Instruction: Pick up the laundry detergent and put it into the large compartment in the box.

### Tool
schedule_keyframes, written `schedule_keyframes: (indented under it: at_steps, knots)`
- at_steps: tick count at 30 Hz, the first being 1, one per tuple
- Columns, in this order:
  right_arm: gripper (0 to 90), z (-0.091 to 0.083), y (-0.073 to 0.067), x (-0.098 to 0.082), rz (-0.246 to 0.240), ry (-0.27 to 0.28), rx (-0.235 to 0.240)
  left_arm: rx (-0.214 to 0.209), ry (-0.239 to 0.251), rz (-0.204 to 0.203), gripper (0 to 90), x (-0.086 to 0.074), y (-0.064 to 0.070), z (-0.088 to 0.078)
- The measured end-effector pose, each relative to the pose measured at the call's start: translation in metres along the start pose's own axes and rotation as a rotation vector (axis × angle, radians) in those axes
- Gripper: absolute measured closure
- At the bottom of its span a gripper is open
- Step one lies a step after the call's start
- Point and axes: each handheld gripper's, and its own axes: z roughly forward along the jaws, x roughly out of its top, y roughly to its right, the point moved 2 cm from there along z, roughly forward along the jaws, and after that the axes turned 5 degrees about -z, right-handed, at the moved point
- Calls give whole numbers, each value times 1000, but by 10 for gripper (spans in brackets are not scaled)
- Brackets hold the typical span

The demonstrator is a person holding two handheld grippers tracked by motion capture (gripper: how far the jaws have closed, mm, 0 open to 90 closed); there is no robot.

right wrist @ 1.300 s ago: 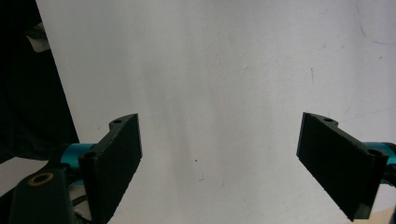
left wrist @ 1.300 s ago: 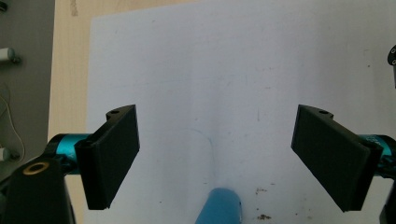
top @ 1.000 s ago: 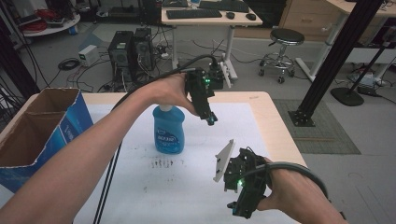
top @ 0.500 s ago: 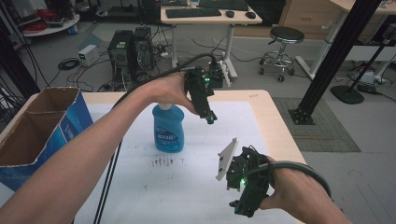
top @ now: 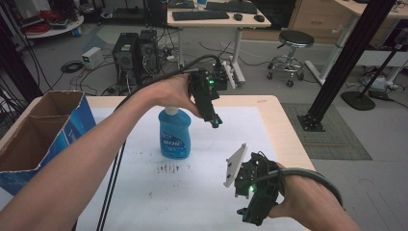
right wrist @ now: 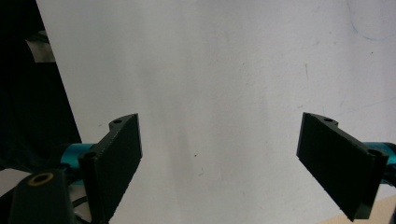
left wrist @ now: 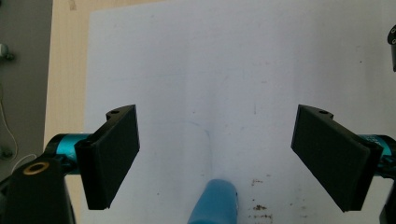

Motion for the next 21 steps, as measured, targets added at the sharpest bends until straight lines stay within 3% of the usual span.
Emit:
schedule_keyframes:
  at_steps: [9,21]
  knots:
    - [133,4,2,1,1,-6,5,-15,8,-5,153,-21,-11,-10]
    - [133,7,1,3,5,-21,0,-33,7,-8,154,-47,-13,-21]
